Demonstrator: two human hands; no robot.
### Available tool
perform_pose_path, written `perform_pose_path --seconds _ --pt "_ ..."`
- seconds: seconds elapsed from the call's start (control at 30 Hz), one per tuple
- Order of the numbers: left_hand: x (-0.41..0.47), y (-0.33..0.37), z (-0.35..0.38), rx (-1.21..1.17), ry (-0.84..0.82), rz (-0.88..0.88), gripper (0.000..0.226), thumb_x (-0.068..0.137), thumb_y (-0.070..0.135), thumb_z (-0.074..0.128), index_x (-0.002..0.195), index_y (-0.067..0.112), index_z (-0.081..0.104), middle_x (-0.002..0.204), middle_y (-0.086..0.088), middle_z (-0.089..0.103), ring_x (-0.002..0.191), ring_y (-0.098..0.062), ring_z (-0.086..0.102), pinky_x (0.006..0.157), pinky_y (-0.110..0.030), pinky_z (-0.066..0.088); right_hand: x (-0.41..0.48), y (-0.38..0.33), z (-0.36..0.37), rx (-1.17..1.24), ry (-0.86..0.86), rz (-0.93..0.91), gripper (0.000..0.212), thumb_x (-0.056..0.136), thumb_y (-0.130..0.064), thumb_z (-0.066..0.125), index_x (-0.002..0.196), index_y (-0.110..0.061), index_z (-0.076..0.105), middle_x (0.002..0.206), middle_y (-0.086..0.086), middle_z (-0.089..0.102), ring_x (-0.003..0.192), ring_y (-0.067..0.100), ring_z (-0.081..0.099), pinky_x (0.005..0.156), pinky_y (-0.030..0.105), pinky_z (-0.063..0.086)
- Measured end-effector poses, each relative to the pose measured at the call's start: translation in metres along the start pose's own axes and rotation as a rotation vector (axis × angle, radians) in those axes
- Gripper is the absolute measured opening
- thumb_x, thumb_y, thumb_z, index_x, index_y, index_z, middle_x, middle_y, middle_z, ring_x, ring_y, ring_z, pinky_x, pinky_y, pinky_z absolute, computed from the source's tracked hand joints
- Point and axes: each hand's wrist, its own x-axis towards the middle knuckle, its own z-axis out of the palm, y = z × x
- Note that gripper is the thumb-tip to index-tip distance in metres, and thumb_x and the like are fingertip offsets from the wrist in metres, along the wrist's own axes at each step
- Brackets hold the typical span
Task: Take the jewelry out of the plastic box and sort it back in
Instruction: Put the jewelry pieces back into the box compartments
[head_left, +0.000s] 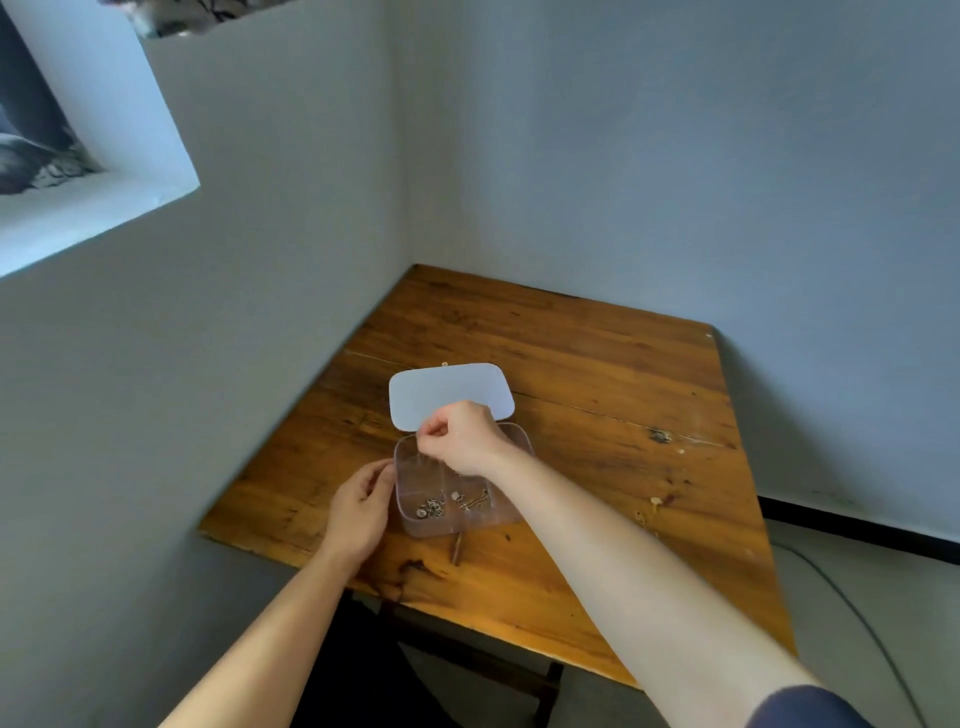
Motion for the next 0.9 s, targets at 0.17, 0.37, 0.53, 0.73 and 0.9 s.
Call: perform_pose_path --seconds 0.17,0.37,0.53,0.73,0.9 --pt "-0.003 0.0 0.0 -0.005 0.008 0.032 0.024 0.101 0.023 0.049 0.115 0.019 0.069 0.11 0.002 0.07 0.103 -0.014 0.061 0.089 -0.034 0.048 0.005 0.004 0.02 -0.264 -0.118 -0.032 0.018 0.097 -0.019 0.063 0.105 -0.015 0.079 0.102 0.004 0.074 0.085 0.023 0.068 0.075 0.039 0.062" --pt "-0.003 0.005 -0.006 -0.064 -0.08 -0.055 0.032 0.1 0.011 0.046 0.119 0.025 0.066 0.114 0.008 0.068 0.111 -0.011 0.059 0.088 -0.024 0.044 -0.002 -0.002 0.006 -0.261 -0.104 -0.044 0.031 0.102 -0.024 0.052 0.09 -0.01 0.076 0.08 0.009 0.068 0.074 0.029 0.064 0.064 0.038 0.052" --pt "0.0 0.018 -0.009 -0.117 -0.103 -0.198 0.031 0.104 0.022 0.042 0.131 0.019 0.056 0.126 -0.006 0.064 0.114 -0.02 0.059 0.099 -0.038 0.047 -0.029 0.018 -0.029 -0.154 0.043 -0.062 0.029 0.102 -0.032 0.052 0.09 -0.019 0.075 0.085 0.0 0.073 0.07 0.019 0.064 0.061 0.035 0.052" --pt "-0.021 0.056 0.022 0.397 0.142 0.308 0.037 0.099 0.025 0.05 0.132 0.01 0.054 0.14 -0.015 0.052 0.129 -0.031 0.047 0.101 -0.045 0.042 -0.091 0.092 -0.067 -0.1 0.27 0.019 0.024 0.101 -0.03 0.055 0.113 -0.027 0.075 0.119 -0.009 0.072 0.107 0.011 0.064 0.082 0.024 0.049" --pt "-0.058 0.073 0.086 0.537 -0.014 0.704 0.03 0.098 0.024 0.053 0.126 0.015 0.054 0.144 -0.014 0.047 0.125 -0.031 0.048 0.098 -0.045 0.047 -0.145 0.167 -0.091 -0.222 0.291 0.283 0.034 0.1 -0.04 0.056 0.131 -0.029 0.062 0.135 -0.001 0.054 0.112 0.018 0.059 0.088 0.031 0.051"
